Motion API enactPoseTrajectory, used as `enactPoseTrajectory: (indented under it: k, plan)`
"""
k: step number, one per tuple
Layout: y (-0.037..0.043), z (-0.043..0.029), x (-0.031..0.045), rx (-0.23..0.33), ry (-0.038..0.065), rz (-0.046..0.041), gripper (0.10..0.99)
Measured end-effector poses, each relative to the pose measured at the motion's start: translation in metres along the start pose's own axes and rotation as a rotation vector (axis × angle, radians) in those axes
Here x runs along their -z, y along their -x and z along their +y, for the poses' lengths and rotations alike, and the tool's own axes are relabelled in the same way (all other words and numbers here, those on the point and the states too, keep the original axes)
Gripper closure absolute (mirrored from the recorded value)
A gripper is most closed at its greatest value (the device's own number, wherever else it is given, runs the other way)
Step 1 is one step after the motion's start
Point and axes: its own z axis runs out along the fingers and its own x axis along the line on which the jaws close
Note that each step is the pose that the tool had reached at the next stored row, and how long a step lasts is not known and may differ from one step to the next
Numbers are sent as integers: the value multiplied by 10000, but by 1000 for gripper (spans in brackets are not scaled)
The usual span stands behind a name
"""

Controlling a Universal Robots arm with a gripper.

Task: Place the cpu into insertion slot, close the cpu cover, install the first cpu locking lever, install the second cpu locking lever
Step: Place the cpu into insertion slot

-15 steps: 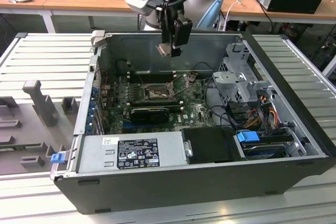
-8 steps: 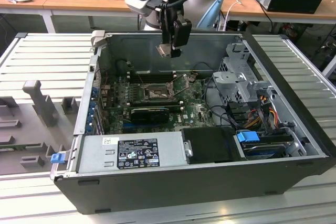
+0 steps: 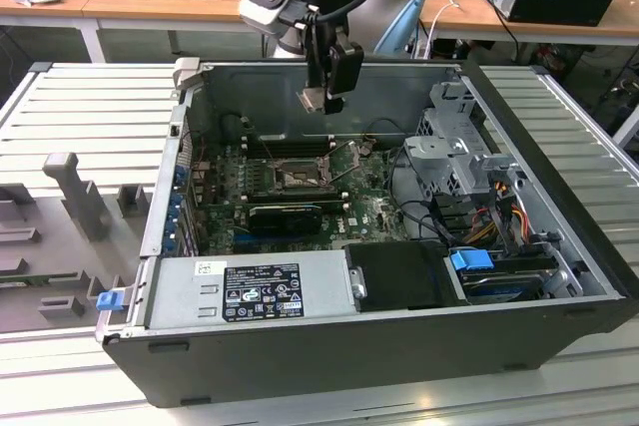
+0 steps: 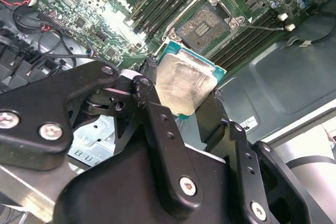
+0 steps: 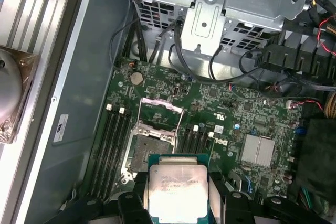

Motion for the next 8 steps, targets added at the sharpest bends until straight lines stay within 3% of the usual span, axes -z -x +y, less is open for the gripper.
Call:
enactPoseTrajectory:
  k: [8]
  plan:
    - [1, -6, -62, 0, 1, 1, 545]
